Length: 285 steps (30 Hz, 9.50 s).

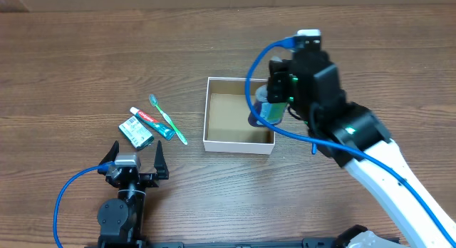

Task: Pack container

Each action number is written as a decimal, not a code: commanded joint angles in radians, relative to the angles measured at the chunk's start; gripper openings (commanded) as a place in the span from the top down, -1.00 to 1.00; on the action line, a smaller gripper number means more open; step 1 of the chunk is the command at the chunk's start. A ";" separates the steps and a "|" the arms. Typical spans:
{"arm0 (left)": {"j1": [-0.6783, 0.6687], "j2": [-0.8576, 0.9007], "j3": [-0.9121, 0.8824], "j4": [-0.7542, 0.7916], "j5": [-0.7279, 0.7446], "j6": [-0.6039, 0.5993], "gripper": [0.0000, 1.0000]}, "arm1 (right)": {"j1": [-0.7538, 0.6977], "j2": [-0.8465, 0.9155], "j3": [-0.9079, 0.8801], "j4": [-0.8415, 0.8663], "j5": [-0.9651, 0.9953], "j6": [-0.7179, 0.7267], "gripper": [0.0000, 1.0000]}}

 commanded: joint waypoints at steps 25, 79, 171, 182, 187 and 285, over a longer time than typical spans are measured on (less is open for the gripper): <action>0.007 -0.009 -0.004 0.003 0.008 0.019 -1.00 | 0.071 0.368 0.039 0.177 0.291 0.014 0.46; 0.007 -0.009 -0.004 0.003 0.008 0.019 -1.00 | -0.389 -0.071 0.007 -0.554 0.036 0.097 -1.00; 0.007 -0.009 -0.004 0.003 0.008 0.019 -1.00 | -0.388 -0.018 -0.154 -0.369 -0.143 -0.020 0.76; 0.007 -0.009 -0.004 0.003 0.008 0.019 -1.00 | -0.387 -0.267 -0.124 -0.454 -0.384 -0.025 0.76; 0.007 -0.009 -0.004 0.003 0.008 0.019 -1.00 | -0.293 -0.267 -0.124 -0.433 -0.399 -0.062 0.76; 0.007 -0.009 -0.004 0.002 0.050 -0.017 -1.00 | -0.643 -0.278 -0.125 -0.446 0.048 0.067 -1.00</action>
